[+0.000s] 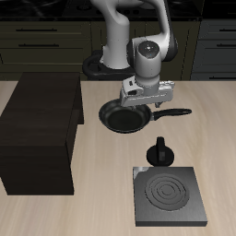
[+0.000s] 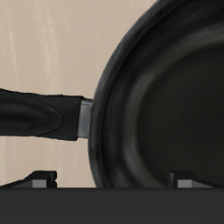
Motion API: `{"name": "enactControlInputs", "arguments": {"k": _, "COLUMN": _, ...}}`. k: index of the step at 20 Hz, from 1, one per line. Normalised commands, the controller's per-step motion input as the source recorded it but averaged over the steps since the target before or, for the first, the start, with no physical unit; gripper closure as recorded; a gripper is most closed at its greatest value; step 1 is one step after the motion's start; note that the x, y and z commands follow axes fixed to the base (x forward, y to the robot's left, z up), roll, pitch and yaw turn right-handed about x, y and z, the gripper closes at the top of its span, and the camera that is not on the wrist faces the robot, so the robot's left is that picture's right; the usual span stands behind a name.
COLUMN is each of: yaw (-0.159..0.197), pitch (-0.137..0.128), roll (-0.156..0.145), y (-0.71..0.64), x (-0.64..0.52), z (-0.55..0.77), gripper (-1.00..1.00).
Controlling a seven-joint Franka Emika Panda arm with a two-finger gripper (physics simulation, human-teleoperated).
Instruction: Place the frypan on the bottom layer of the shelf
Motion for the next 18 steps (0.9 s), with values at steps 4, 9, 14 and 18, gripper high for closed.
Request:
{"name": "enactControlInputs", "arguments": {"k": 4, "yaw": -0.016, "pitch": 0.053, "roll": 0.020, "y": 0.02, "x": -0.01, "z": -0.27, "gripper": -1.00}}
{"name": "enactControlInputs", "arguments": {"k": 9, "yaw": 0.016, "pitch": 0.032, "roll": -0.005, "y": -0.03, "x": 0.03, "z": -0.26, "gripper": -1.00}}
{"name": "enactControlInputs", "arguments": {"k": 14, "yaw": -0.018, "pitch": 0.032, "roll": 0.059, "y": -0.02, "x": 0.04, "z": -0.23, "gripper": -1.00}}
{"name": "enactControlInputs", "arguments": {"k": 18, "yaw": 0.054, "pitch": -0.005, "roll": 0.050, "y": -0.05, "x": -0.05, "z": -0.38, "gripper": 1.00}}
